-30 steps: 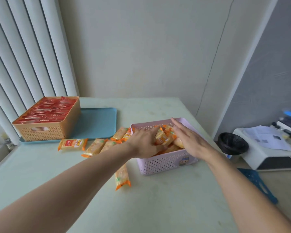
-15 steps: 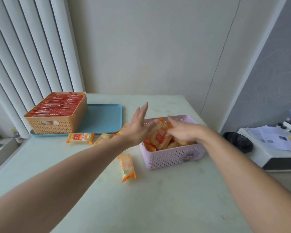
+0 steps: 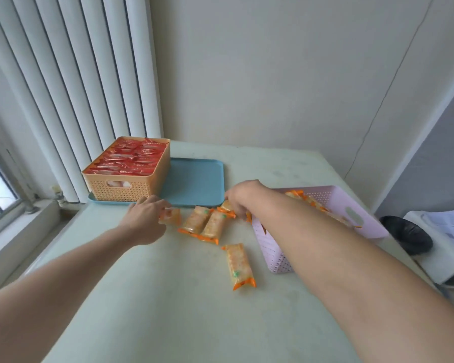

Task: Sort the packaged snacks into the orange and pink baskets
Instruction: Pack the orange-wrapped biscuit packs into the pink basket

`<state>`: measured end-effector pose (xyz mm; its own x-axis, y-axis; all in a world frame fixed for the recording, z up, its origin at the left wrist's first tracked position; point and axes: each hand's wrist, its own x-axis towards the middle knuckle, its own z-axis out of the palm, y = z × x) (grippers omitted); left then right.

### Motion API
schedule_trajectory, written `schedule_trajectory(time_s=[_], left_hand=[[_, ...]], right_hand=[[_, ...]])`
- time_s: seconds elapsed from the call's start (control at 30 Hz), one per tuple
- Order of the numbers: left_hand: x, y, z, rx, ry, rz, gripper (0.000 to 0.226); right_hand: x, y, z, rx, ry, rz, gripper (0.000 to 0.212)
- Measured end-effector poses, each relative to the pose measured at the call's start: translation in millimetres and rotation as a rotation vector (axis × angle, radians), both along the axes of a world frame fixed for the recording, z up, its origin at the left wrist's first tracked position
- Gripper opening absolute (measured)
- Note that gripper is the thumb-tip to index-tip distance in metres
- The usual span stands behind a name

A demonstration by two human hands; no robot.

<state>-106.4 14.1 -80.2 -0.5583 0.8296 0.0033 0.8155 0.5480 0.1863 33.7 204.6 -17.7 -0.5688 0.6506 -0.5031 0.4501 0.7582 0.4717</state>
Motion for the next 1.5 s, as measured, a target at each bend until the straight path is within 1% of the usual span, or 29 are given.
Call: schedule_trajectory(time_s=[0.03,0.07,0.1,0.13,0.23,0.27,0.3,0.37,0.4,0.43,0.47,0.5,0.57,0.7,0.77,0.87,0.93,0.97,1.0,1.03,1.1,1.17,1.23,1.27,1.3,1.37,1.43,1.47,1.5], left_hand=[[-5,1,-1,-0.020,0.008,0.018,0.052],[-11,1,1,-0.034,-0.018,0.056,0.046],[-15,1,3,-0.027,-0.071,0.097,0.038],[-16,1,6,0.017,-0.134,0.138,0.036],[-5,6,13,0.288,-0.238,0.199,0.038],[5,12,16,0.330,-0.274,0.184,0.038],[16,20,18,0.329,-0.321,0.154,0.041],[41,38,18,0.207,-0.392,0.101,0.056],[52,45,16,0.114,-0.395,0.098,0.071],[61,52,12,0.019,-0.367,0.103,0.086],[70,58,7,-0.058,-0.311,0.105,0.095],[73,62,4,-0.101,-0.245,0.118,0.096],[74,67,4,-0.089,-0.203,0.144,0.084],[71,53,18,-0.148,-0.239,0.154,0.057],[69,40,22,-0.134,-0.323,0.182,0.051],[68,27,33,0.089,-0.606,0.207,0.049],[78,22,45,0.226,-0.742,0.100,0.054],[91,19,51,0.232,-0.777,0.016,0.056],[106,17,56,0.191,-0.763,-0.078,0.058],[122,16,58,0.127,-0.705,-0.161,0.059],[151,19,53,-0.005,-0.508,-0.309,0.060],[168,26,44,-0.138,-0.369,-0.431,0.062],[170,31,44,-0.270,-0.295,-0.523,0.066],[171,35,48,-0.319,-0.263,-0.561,0.070],[170,38,51,-0.353,-0.232,-0.588,0.075],[170,44,57,-0.395,-0.179,-0.626,0.086],[170,45,56,-0.413,-0.136,-0.641,0.091],[169,44,54,-0.412,-0.119,-0.650,0.091],[166,42,51,-0.405,-0.106,-0.657,0.090]], right_hand=[[-3,1,-3,-0.009,-0.022,-0.014,0.098],[-7,1,-5,-0.020,0.002,-0.014,0.104],[-9,1,-5,-0.027,0.048,-0.007,0.106],[-9,1,-5,-0.028,0.091,-0.005,0.105],[-10,-2,-3,-0.028,0.192,-0.018,0.092],[-9,-2,-3,-0.036,0.204,-0.027,0.085],[-9,-3,-2,-0.047,0.208,-0.036,0.081],[-8,-6,-2,-0.061,0.195,-0.028,0.080],[-8,-9,-1,-0.063,0.176,-0.009,0.081],[-10,-13,0,-0.068,0.156,0.018,0.081],[-8,-14,0,-0.072,0.131,0.052,0.079],[-9,-16,0,-0.078,0.123,0.088,0.074],[-7,-15,-3,-0.075,0.152,0.111,0.063],[3,-19,-10,-0.049,0.302,0.072,0.046],[8,-23,-1,-0.022,0.364,0.105,0.047],[33,-29,40,-0.036,0.580,0.130,0.052],[59,-27,71,-0.054,0.771,0.122,0.047],[75,-25,84,-0.043,0.862,0.121,0.046],[91,-17,92,-0.023,0.931,0.115,0.047],[106,-8,98,-0.007,0.969,0.104,0.050],[135,15,99,-0.039,0.946,0.020,0.060],[162,34,89,-0.116,0.753,-0.074,0.068],[183,44,72,-0.249,0.540,-0.176,0.075],[193,50,64,-0.328,0.518,-0.220,0.074],[198,54,55,-0.404,0.570,-0.249,0.067],[204,58,38,-0.515,0.754,-0.332,0.044],[207,61,28,-0.698,0.964,-0.465,0.062],[209,57,27,-0.803,1.052,-0.501,0.060],[212,55,27,-0.858,1.131,-0.504,0.052]])
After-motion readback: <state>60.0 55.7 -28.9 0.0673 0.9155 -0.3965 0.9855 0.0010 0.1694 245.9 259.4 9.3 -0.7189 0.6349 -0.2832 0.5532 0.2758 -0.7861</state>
